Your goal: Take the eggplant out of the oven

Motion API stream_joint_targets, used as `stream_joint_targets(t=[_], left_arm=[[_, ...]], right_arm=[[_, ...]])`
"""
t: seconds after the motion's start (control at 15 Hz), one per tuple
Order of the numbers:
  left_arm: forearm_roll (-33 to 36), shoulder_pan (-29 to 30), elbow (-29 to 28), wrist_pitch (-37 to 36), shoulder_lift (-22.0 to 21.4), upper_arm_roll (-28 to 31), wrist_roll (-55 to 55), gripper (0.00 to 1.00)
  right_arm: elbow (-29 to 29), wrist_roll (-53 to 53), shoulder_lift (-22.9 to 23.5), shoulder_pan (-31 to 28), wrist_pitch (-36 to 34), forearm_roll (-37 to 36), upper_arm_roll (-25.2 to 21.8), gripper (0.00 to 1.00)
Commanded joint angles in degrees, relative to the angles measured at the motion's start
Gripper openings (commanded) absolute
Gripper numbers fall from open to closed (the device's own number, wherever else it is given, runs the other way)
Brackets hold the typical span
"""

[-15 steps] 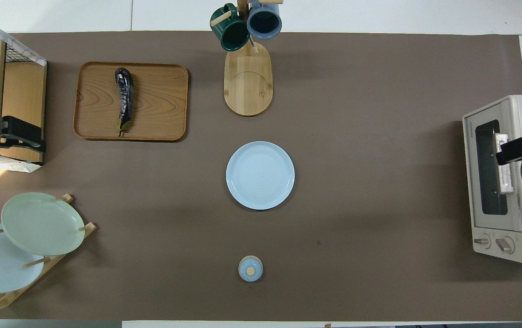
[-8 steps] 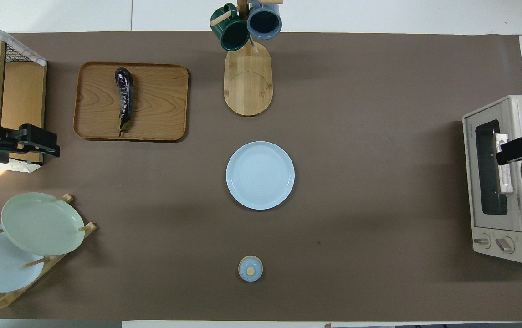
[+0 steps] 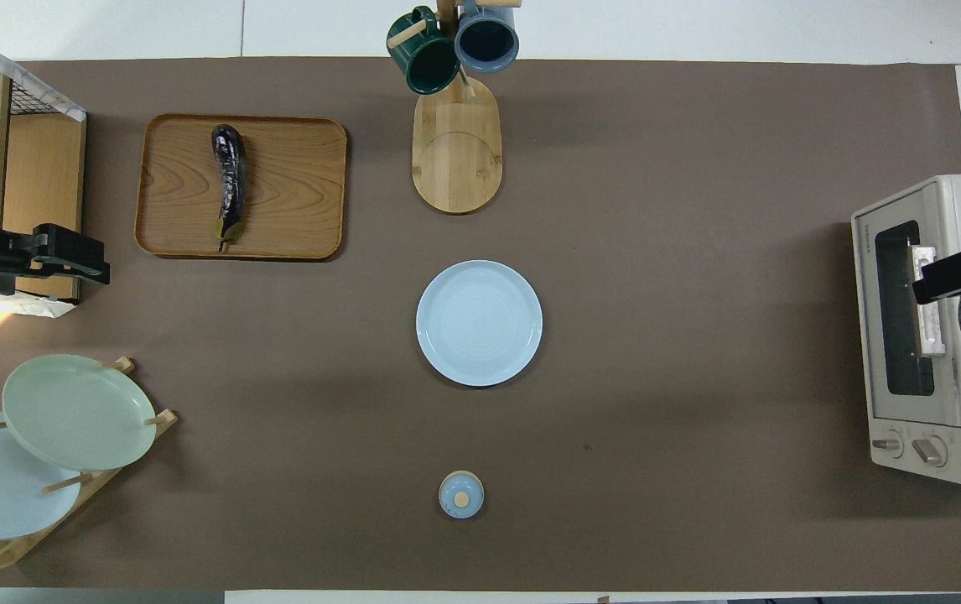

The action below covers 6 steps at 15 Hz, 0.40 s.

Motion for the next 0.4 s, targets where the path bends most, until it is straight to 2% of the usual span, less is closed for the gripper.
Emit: stream_joint_targets(t=[0.0, 0.33], left_arm=[[0.32, 0.88, -0.47, 2.21, -0.59, -0.54, 2.56, 1.00], [0.32, 0.80, -0.74, 1.43, -0.68, -0.54, 3.11, 1.00]], right_arm=[[-0.73, 0.60, -0.45, -0.07, 0.38, 1.53, -0.23, 1.00], [-0.73, 0.60, -0.45, -0.16, 0.38, 1.53, -0.14, 1.00]])
